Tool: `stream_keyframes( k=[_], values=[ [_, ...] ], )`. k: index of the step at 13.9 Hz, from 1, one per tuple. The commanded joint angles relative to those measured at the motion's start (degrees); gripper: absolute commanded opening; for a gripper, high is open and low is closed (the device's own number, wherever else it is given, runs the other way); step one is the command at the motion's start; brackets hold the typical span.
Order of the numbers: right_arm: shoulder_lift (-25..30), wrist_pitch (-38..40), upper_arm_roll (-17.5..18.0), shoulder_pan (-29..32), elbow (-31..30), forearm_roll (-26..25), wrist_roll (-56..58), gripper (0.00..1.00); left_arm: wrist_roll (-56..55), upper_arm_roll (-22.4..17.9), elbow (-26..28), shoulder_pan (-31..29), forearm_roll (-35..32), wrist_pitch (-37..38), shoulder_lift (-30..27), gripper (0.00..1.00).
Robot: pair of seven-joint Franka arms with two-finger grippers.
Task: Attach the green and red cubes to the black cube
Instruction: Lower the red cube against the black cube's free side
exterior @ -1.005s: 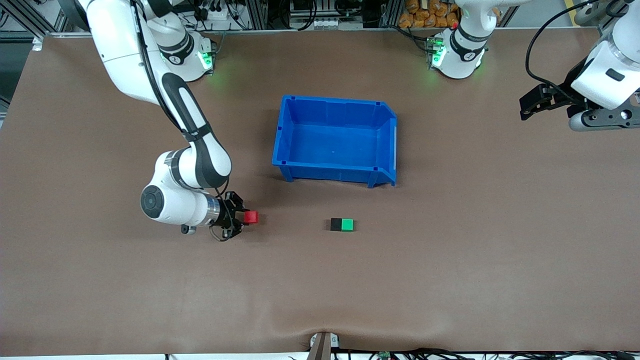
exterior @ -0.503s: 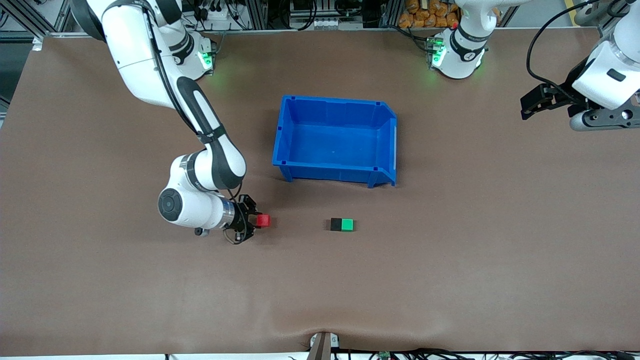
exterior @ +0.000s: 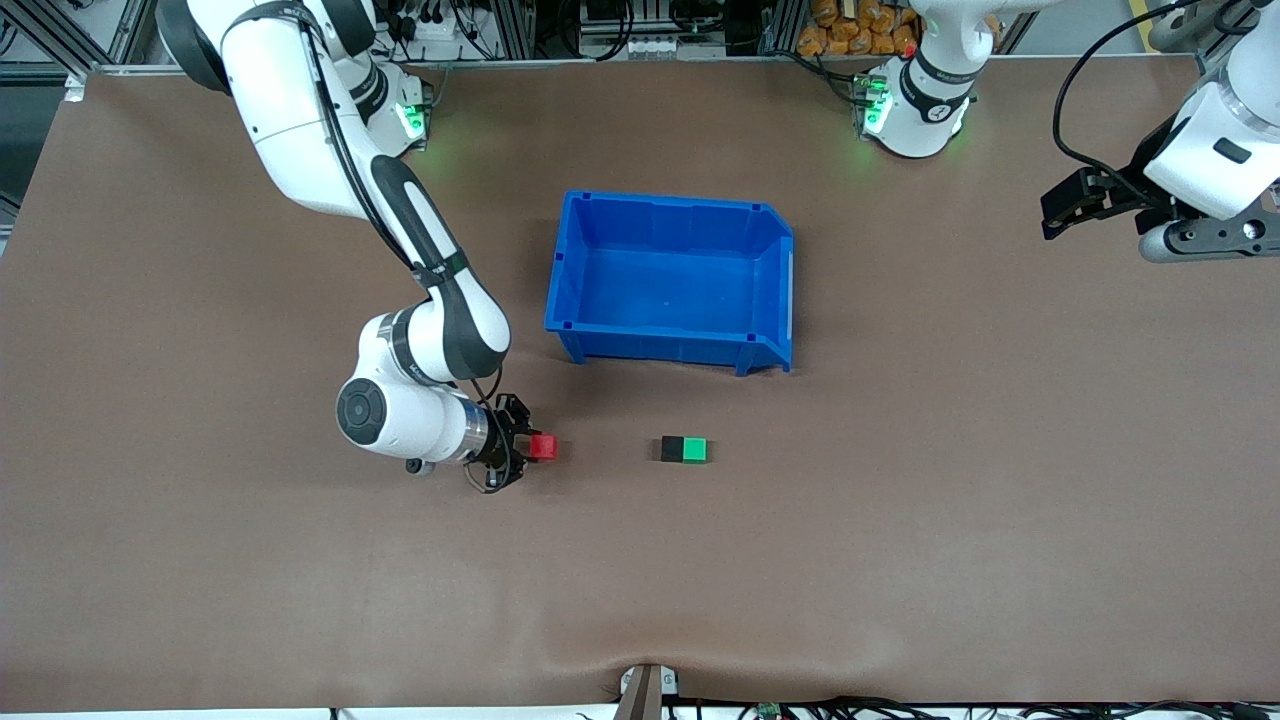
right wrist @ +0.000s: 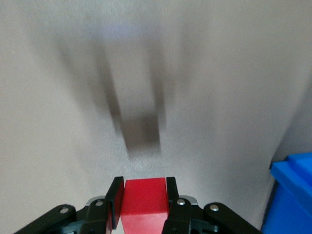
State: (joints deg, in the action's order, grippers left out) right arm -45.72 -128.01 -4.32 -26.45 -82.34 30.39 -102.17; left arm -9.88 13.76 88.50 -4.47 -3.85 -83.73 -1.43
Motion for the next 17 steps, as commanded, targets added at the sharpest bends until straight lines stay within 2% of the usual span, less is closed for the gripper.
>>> stream_keyframes(
  k=[1,12,17],
  values=[
    [-2.8,-1.0,-0.4,-1.6,3.8,1.1,-2.7,0.00,1.4,0.0,-0.2,-0.3,0.1,0.8,-0.3,1.00],
    [-6.6,-4.0,-0.4,-5.0,8.6,1.1,-8.7,0.00,1.4,0.0,-0.3,-0.3,0.1,0.8,-0.4,1.00],
    [-10.2,-4.1,-0.4,-6.4,14.4,1.1,-13.2,0.00,1.4,0.0,-0.3,-0.3,0.1,0.7,-0.3,1.00]
  ],
)
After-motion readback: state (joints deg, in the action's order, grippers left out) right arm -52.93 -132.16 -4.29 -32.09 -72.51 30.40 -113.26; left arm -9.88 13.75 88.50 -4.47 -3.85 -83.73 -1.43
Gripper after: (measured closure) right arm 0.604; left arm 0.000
